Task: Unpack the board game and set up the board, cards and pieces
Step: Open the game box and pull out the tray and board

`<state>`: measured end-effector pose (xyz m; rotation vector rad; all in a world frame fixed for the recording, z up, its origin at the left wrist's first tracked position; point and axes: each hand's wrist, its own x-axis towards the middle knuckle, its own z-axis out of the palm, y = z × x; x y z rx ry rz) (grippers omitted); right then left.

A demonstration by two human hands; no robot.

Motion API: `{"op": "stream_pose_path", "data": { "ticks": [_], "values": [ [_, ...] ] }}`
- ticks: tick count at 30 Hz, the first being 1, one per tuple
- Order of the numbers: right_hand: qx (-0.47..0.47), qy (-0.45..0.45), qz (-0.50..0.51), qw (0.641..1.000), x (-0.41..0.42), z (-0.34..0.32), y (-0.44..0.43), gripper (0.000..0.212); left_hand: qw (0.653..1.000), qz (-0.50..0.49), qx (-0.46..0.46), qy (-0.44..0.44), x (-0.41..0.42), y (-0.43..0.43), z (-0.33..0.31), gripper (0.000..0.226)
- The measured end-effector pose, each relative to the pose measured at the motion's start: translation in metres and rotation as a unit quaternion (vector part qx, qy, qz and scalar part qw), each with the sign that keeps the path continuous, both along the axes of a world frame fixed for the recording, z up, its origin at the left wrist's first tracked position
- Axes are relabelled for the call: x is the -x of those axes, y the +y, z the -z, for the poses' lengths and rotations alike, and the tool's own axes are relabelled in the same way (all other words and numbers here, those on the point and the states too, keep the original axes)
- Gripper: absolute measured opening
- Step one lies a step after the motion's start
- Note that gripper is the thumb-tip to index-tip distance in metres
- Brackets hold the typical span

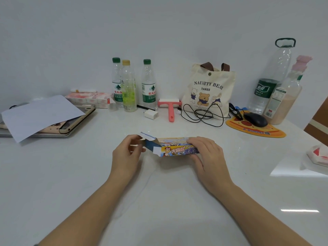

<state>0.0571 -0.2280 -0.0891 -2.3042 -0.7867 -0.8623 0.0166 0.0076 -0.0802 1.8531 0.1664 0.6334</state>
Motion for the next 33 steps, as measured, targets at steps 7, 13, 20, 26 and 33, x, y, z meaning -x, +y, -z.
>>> {"op": "stream_pose_path", "data": {
  "ticks": [7,13,20,26,33],
  "values": [
    [-0.013,-0.008,-0.023,1.000,0.001,-0.001,0.000,0.036,0.996,-0.087,0.021,0.025,0.000,0.002,-0.003,0.011],
    [-0.019,-0.001,-0.029,0.999,0.001,-0.001,0.000,0.036,0.997,-0.033,0.057,0.043,0.000,0.004,-0.003,0.025],
    [-0.030,0.016,-0.009,0.999,-0.002,0.000,-0.002,0.036,0.986,0.081,0.141,0.038,0.011,-0.011,-0.017,0.026],
    [-0.019,0.002,0.022,1.000,-0.001,-0.002,-0.003,0.036,0.970,0.216,0.084,0.068,0.012,-0.016,-0.014,0.064],
    [-0.001,-0.011,0.047,0.999,-0.002,-0.001,-0.002,0.038,0.966,0.234,0.073,0.080,0.014,-0.019,-0.015,0.070]
  ]
}}
